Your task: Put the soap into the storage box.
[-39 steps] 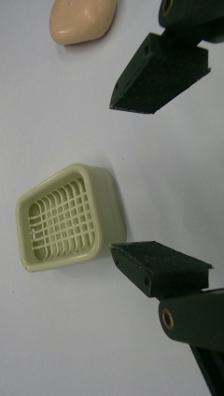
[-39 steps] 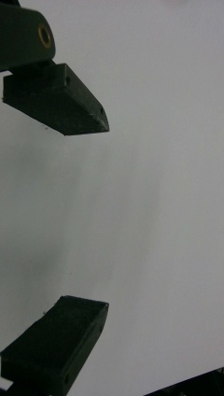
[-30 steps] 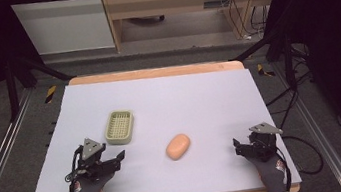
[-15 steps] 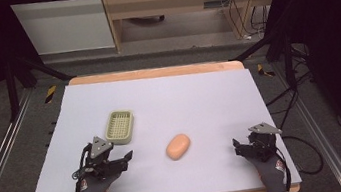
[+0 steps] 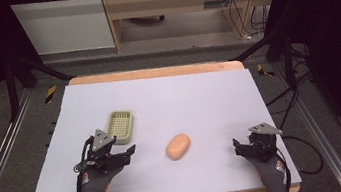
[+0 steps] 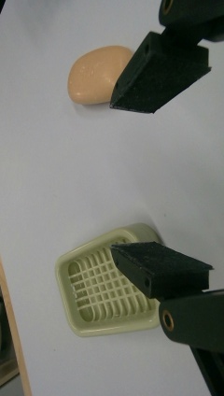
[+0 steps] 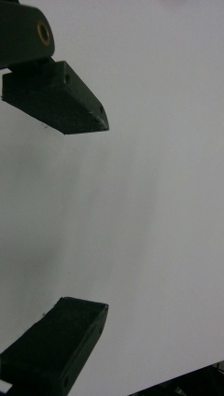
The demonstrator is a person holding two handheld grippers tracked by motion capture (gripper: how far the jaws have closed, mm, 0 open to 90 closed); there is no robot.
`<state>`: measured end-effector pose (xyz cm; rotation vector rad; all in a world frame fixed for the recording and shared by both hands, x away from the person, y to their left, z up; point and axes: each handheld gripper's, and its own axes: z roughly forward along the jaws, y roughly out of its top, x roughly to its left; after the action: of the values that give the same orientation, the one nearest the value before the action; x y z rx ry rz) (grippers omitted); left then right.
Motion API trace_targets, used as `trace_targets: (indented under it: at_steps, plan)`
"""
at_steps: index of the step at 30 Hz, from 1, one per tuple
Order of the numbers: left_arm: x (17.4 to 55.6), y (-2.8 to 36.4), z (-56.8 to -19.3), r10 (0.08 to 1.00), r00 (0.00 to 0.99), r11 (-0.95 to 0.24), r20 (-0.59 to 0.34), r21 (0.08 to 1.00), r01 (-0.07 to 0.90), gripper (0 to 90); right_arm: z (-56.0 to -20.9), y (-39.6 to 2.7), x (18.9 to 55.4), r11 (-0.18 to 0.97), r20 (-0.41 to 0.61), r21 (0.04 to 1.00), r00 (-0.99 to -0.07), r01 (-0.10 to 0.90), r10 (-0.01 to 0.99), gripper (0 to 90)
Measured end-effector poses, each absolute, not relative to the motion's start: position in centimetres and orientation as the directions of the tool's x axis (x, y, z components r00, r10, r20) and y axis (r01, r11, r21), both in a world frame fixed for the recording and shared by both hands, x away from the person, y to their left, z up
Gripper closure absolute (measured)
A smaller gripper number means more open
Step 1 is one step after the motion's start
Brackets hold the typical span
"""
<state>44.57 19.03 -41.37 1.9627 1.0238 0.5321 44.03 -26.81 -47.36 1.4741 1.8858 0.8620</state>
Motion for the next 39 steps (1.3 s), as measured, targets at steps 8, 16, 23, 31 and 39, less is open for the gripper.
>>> trace_targets:
  at_steps: [8,16,23,31,39]
  plan:
    - [44.9,17.8,-40.6,0.805,0.593,-0.328,-0.004,0.831,0.450,23.6,-47.4,-26.8,44.0,0.177,-0.060,0.784,-0.211,0.595,0.976,11.1]
    - [45.1,16.3,-40.9,0.791,0.611,-0.338,-0.010,0.826,0.451,23.3,-47.4,-26.8,44.0,0.177,-0.061,0.785,-0.211,0.594,0.976,11.0]
    - [45.4,15.6,-40.8,0.782,0.623,-0.354,-0.006,0.818,0.452,23.0,-47.3,-26.8,44.0,0.178,-0.060,0.784,-0.212,0.594,0.975,11.0]
    - [45.7,14.8,-40.9,0.777,0.629,-0.363,-0.004,0.814,0.453,22.6,-47.4,-26.8,44.0,0.179,-0.061,0.784,-0.213,0.594,0.975,11.0]
    - [46.0,14.0,-41.2,0.771,0.636,-0.381,0.005,0.804,0.456,22.2,-47.4,-26.8,44.0,0.176,-0.058,0.782,-0.211,0.597,0.976,10.8]
